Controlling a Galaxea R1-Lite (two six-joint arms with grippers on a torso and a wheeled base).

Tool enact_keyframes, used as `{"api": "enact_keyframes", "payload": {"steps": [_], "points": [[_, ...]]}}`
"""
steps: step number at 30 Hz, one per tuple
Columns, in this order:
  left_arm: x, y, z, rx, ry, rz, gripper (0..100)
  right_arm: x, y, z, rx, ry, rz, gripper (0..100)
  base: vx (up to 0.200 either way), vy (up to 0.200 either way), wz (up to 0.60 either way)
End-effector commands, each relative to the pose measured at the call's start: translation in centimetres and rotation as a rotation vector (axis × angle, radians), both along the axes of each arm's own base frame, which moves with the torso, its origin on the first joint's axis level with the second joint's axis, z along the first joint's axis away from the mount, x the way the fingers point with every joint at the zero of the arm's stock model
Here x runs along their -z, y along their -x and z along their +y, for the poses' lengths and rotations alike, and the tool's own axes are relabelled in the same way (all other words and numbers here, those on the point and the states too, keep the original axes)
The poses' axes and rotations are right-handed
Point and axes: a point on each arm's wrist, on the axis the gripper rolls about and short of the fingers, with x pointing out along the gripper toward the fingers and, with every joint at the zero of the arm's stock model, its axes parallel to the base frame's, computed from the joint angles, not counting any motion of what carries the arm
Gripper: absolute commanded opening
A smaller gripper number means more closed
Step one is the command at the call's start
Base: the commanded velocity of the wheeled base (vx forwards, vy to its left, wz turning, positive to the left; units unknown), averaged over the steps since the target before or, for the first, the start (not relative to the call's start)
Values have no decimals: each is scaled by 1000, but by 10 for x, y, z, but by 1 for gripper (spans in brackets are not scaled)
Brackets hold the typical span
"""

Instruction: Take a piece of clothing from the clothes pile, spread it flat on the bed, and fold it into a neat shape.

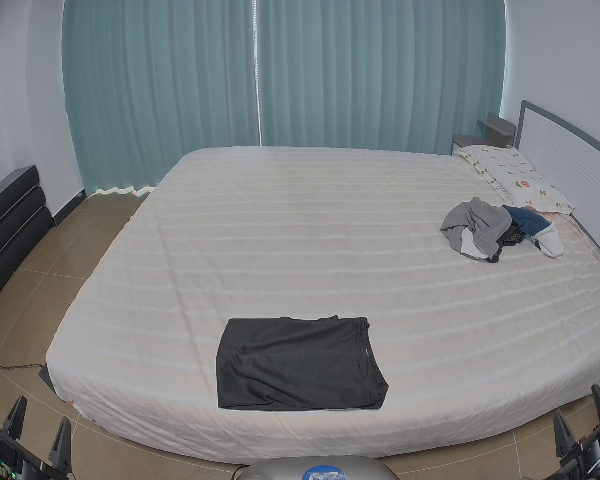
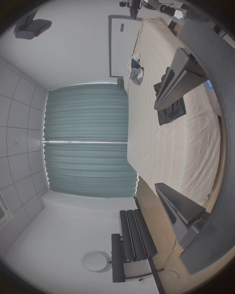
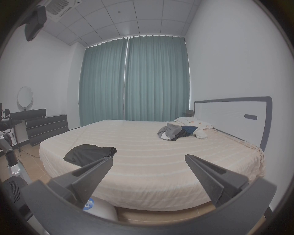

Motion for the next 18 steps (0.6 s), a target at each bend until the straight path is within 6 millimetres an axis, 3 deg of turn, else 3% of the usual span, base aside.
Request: {"api": "enact_keyframes", "payload": {"steps": [1, 18], "points": [[5, -1, 0, 10, -13, 17, 100, 4, 0, 0, -6, -27, 16, 100, 0, 0, 0], [6, -1, 0, 10, -13, 18, 100, 3, -1, 0, -15, -24, -9, 100, 0, 0, 0]]}}
